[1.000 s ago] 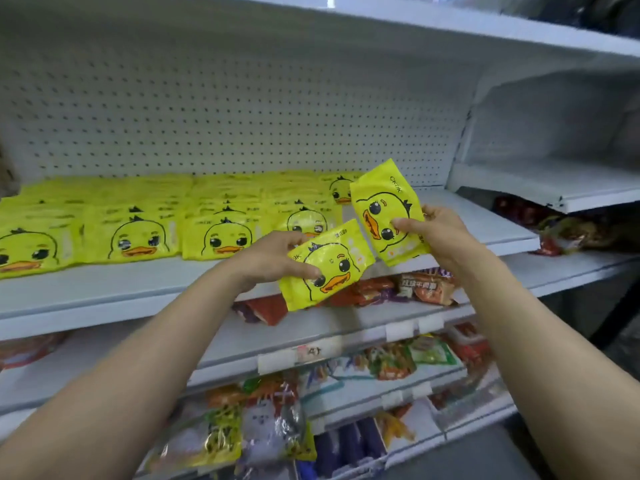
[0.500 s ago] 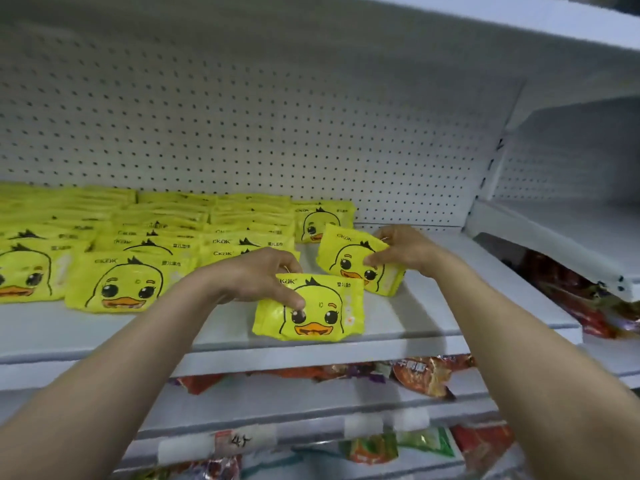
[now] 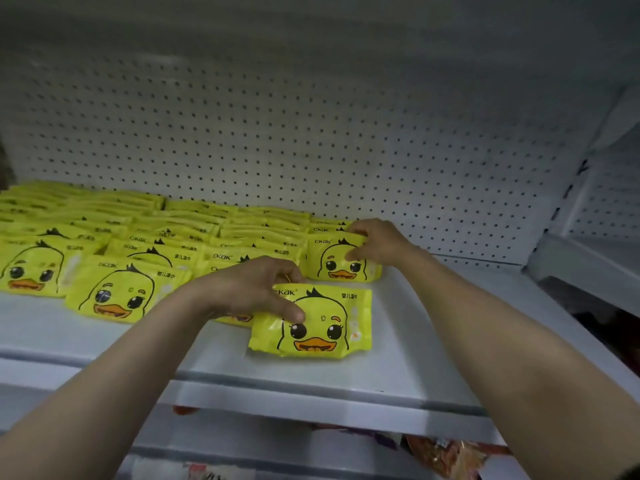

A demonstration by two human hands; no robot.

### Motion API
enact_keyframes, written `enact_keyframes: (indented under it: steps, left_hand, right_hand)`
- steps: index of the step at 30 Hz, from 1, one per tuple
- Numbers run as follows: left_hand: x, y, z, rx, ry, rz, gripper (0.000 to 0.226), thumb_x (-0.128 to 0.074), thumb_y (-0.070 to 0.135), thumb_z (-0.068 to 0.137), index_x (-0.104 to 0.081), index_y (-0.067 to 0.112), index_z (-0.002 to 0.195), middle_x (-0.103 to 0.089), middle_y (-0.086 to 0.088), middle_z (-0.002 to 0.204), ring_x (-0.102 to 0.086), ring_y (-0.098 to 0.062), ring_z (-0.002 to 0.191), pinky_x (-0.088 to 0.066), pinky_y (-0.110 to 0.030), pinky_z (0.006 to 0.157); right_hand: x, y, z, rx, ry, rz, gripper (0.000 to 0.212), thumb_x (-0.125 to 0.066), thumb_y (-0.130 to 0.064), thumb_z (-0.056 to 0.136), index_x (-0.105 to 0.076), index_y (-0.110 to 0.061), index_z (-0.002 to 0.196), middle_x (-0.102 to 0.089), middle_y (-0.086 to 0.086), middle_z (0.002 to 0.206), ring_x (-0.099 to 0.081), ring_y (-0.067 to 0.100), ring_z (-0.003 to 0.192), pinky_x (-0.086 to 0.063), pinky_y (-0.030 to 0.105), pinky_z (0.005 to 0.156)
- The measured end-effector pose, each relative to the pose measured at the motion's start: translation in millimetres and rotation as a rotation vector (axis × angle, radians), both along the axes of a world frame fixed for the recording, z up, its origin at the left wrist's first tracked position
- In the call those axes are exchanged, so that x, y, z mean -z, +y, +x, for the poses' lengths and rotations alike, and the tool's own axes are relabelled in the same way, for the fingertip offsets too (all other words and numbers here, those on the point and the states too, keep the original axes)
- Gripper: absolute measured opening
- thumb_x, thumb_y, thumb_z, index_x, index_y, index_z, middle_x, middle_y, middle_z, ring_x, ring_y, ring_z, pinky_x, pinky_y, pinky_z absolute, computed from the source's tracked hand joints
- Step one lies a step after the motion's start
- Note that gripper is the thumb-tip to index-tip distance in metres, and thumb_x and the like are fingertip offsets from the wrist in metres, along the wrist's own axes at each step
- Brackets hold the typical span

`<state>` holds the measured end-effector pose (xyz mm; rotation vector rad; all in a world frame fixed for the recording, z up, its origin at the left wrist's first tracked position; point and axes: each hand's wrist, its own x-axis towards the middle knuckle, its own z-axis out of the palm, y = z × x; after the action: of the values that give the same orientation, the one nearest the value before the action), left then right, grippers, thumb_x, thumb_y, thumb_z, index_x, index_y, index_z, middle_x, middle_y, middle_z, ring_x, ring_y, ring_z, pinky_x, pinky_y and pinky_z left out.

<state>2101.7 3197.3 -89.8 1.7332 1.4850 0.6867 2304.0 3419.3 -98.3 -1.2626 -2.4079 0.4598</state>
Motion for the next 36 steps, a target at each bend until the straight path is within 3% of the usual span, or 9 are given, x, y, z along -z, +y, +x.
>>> enact_keyframes:
  steps: [3, 6, 12, 15, 18, 23, 27, 30, 36]
  left_hand:
    - [-2.1, -1.4, -2.3, -0.022, 0.02, 0.005, 0.037, -0.082, 0.018, 0.075, -0.06, 0.015, 0.104, -0.066, 0.007, 0.105, -0.057, 0.016, 0.062, -0.04, -0.003, 0.048]
    - [-5.4, -3.7, -6.6, -0.051, 0.014, 0.021, 0.039, -0.086, 0.023, 0.07, -0.063, 0.017, 0.102, -0.071, 0.007, 0.106, -0.065, -0.006, 0.104, -0.05, -0.027, 0.088]
    - [-13.5, 4.2, -4.3, -0.068, -0.002, 0.048, 0.039, -0.087, 0.028, 0.069, -0.063, 0.028, 0.1, -0.065, 0.009, 0.117, -0.055, 0.0, 0.113, -0.048, -0.021, 0.083]
    - [-15.9, 11.3, -2.6, -0.093, -0.051, 0.065, 0.04, -0.088, 0.026, 0.066, -0.067, 0.026, 0.1, -0.069, 0.003, 0.114, -0.058, -0.006, 0.115, -0.043, -0.034, 0.104]
    - [-22.0, 18.4, 5.7, -0.118, -0.064, 0.123, 0.036, -0.087, 0.021, 0.067, -0.069, 0.021, 0.099, -0.071, 0.001, 0.107, -0.063, -0.005, 0.101, -0.046, -0.029, 0.096]
    - [-24.7, 30.9, 20.0, -0.126, -0.047, 0.199, 0.033, -0.087, 0.023, 0.067, -0.071, 0.021, 0.096, -0.073, 0.005, 0.099, -0.066, -0.009, 0.096, -0.051, -0.03, 0.088]
    - [-14.0, 40.4, 26.8, -0.258, 0.112, 0.386, 0.038, -0.082, 0.034, 0.074, -0.067, 0.023, 0.107, -0.068, 0.008, 0.104, -0.061, -0.009, 0.106, -0.046, -0.025, 0.085]
    - [1.7, 42.1, 20.2, -0.39, 0.471, 0.451, 0.055, -0.065, 0.051, 0.085, -0.054, 0.024, 0.132, -0.059, -0.002, 0.13, -0.051, -0.023, 0.124, -0.044, -0.035, 0.097]
    - [35.9, 46.3, 7.2, -0.455, 0.817, 0.423, 0.063, -0.037, 0.062, 0.094, -0.035, 0.029, 0.147, -0.029, -0.007, 0.157, -0.016, -0.032, 0.147, -0.013, -0.045, 0.119]
  right_hand:
    - [1.9, 1.6, 0.6, 0.029, -0.004, 0.067, 0.053, -0.089, -0.031, 0.063, -0.068, -0.03, 0.111, -0.07, -0.004, 0.107, -0.064, 0.018, 0.097, -0.053, 0.036, 0.087]
    - [3.0, 1.2, 4.2, 0.061, -0.005, 0.133, 0.045, -0.088, -0.031, 0.065, -0.068, -0.028, 0.106, -0.069, -0.003, 0.1, -0.063, 0.02, 0.094, -0.051, 0.033, 0.079]
    - [1.1, -22.0, 4.1, 0.134, -0.007, 0.27, 0.055, -0.081, -0.041, 0.074, -0.061, -0.025, 0.122, -0.056, 0.002, 0.119, -0.046, 0.021, 0.119, -0.042, 0.033, 0.088]
    - [-23.1, -58.1, 7.4, 0.002, 0.29, -0.009, 0.037, -0.076, -0.043, 0.081, -0.069, -0.021, 0.11, -0.069, -0.004, 0.111, -0.062, 0.013, 0.108, -0.05, 0.03, 0.092]
    - [-45.0, -94.6, 20.4, -0.262, 0.333, -0.39, 0.028, -0.073, -0.031, 0.087, -0.071, -0.014, 0.109, -0.074, 0.002, 0.107, -0.069, 0.013, 0.102, -0.052, 0.032, 0.095]
    - [-49.9, -110.0, 29.1, -0.262, 0.05, -0.231, 0.031, -0.087, -0.033, 0.071, -0.07, -0.026, 0.096, -0.074, -0.005, 0.097, -0.07, 0.015, 0.093, -0.055, 0.036, 0.089]
    - [-43.4, -99.1, 35.4, -0.177, -0.079, -0.06, 0.03, -0.086, -0.039, 0.069, -0.067, -0.024, 0.087, -0.068, 0.0, 0.087, -0.062, 0.019, 0.082, -0.048, 0.032, 0.072]
    - [-35.0, -86.5, 43.8, -0.099, -0.11, 0.017, 0.033, -0.086, -0.037, 0.071, -0.067, -0.021, 0.093, -0.06, -0.003, 0.086, -0.053, 0.014, 0.079, -0.038, 0.027, 0.064]
    - [-19.2, -60.1, 37.0, -0.011, -0.139, -0.015, 0.037, -0.086, -0.039, 0.071, -0.063, -0.026, 0.098, -0.053, -0.007, 0.092, -0.05, 0.013, 0.088, -0.034, 0.022, 0.061]
